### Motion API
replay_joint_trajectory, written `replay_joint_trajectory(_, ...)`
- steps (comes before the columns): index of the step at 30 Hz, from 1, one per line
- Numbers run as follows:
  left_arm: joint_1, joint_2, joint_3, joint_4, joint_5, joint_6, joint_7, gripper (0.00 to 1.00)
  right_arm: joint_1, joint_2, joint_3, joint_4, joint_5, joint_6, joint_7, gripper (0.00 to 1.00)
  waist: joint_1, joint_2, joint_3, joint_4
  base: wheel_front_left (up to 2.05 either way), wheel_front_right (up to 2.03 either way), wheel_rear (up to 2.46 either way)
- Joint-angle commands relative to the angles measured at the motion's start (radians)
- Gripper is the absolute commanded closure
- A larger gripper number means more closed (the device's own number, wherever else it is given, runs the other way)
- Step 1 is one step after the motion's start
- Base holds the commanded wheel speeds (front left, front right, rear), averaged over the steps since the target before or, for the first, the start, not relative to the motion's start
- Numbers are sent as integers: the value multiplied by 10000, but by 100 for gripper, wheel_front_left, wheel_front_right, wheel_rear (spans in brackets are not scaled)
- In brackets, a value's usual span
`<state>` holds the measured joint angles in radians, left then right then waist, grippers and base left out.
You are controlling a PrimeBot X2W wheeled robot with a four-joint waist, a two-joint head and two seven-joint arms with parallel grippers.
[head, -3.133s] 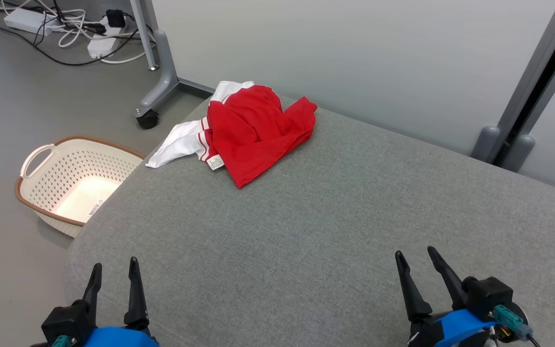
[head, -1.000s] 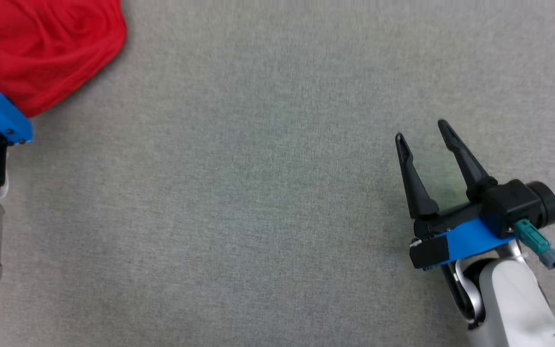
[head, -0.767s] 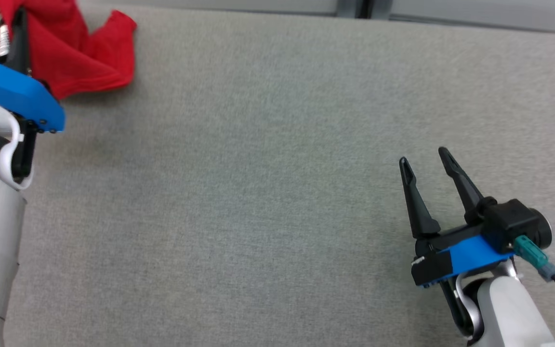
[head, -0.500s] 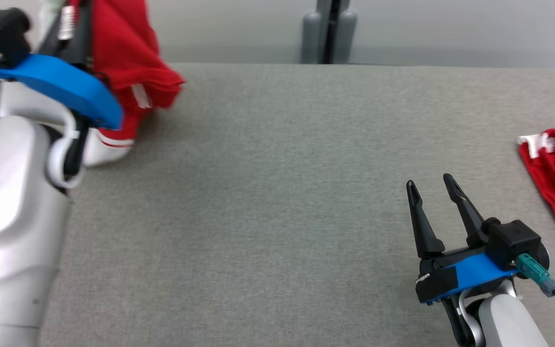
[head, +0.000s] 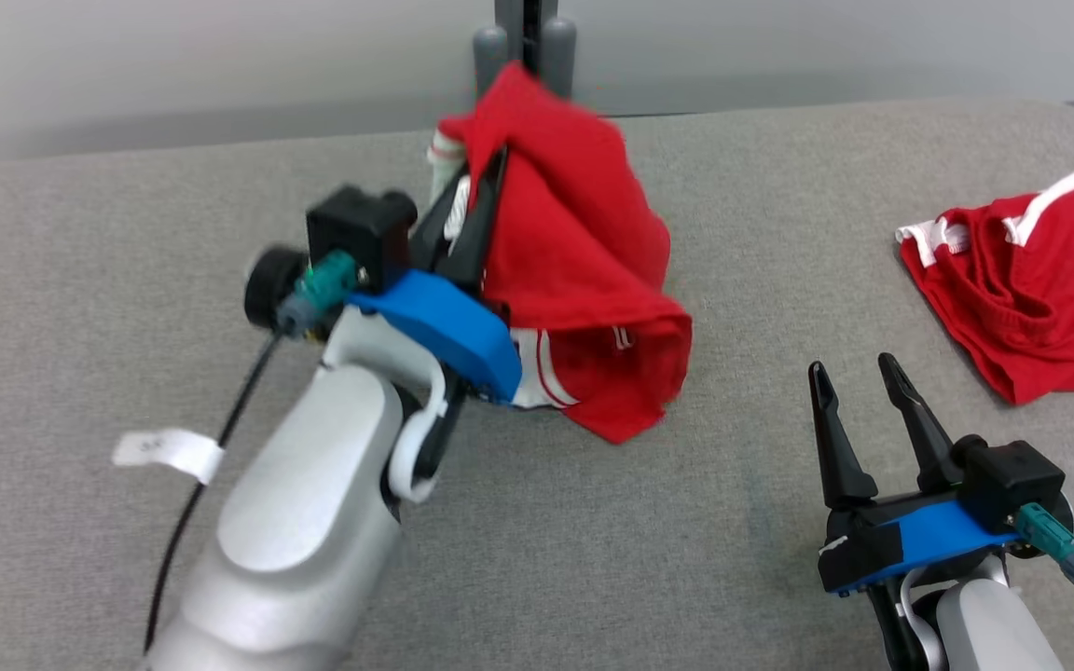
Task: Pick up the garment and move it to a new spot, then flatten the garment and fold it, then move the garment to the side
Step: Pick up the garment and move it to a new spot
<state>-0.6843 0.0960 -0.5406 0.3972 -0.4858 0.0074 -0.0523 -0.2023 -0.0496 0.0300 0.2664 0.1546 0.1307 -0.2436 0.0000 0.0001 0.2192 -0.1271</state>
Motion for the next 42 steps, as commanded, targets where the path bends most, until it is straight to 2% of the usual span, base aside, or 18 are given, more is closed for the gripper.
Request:
replay_joint_trajectory(1, 174, -51, -45, 151, -94, 78, -121, 100, -113, -18, 14, 22, 55, 1, -64, 0, 0, -1, 87, -4, 0, 0, 0)
replay_joint_trajectory(5, 674, -237, -293, 1530, -124, 220, -577, 100, -251, -18, 151, 243, 172, 1, -138, 0, 0, -1, 457, -188, 0, 0, 0)
replay_joint_trajectory(9, 1038, -384, -619, 2912, -482, -14, -985, 100, -412, -19, 295, 486, 264, 1, -184, 0, 0, -1, 723, -334, 0, 0, 0)
replay_joint_trajectory(10, 1059, -410, -695, 3076, -542, -70, -1097, 93, -416, -19, 299, 531, 264, 1, -193, 0, 0, -1, 742, -347, 0, 0, 0)
replay_joint_trajectory(11, 1050, -430, -750, 3227, -595, -93, -1211, 69, -424, -19, 294, 577, 268, 1, -203, 0, 0, -1, 751, -353, 0, 0, 0)
replay_joint_trajectory(12, 1021, -442, -781, 3329, -659, -114, -1323, 25, -430, -19, 272, 607, 263, 1, -210, 0, 0, -1, 746, -350, 0, 0, 0)
replay_joint_trajectory(13, 971, -443, -810, 3403, -706, -160, -1459, 0, -444, -19, 244, 633, 241, 1, -211, 0, 0, -1, 733, -341, 0, 0, 0)
replay_joint_trajectory(21, 749, -413, -884, 3432, -385, 18, -2085, 0, -348, -19, -72, 660, 58, 1, -225, 0, 0, -1, 230, -35, 0, 0, 0)
replay_joint_trajectory(26, 1225, 7, -509, 2900, -174, 67, -2130, 0, -105, -19, -262, 631, 13, 1, -227, 0, 0, -1, -335, 254, 0, 0, 0)
replay_joint_trajectory(35, 3599, 926, 581, 1012, 191, 274, -2139, 0, 699, -19, -488, 663, -160, 1, -228, 0, 0, -1, -1497, 700, 0, 0, 0)
replay_joint_trajectory(42, 5587, 968, 1801, -257, 50, 639, -2139, 0, 1341, -21, -530, 610, 67, 1, -227, 0, 0, -1, -1898, 913, 0, 0, 0)
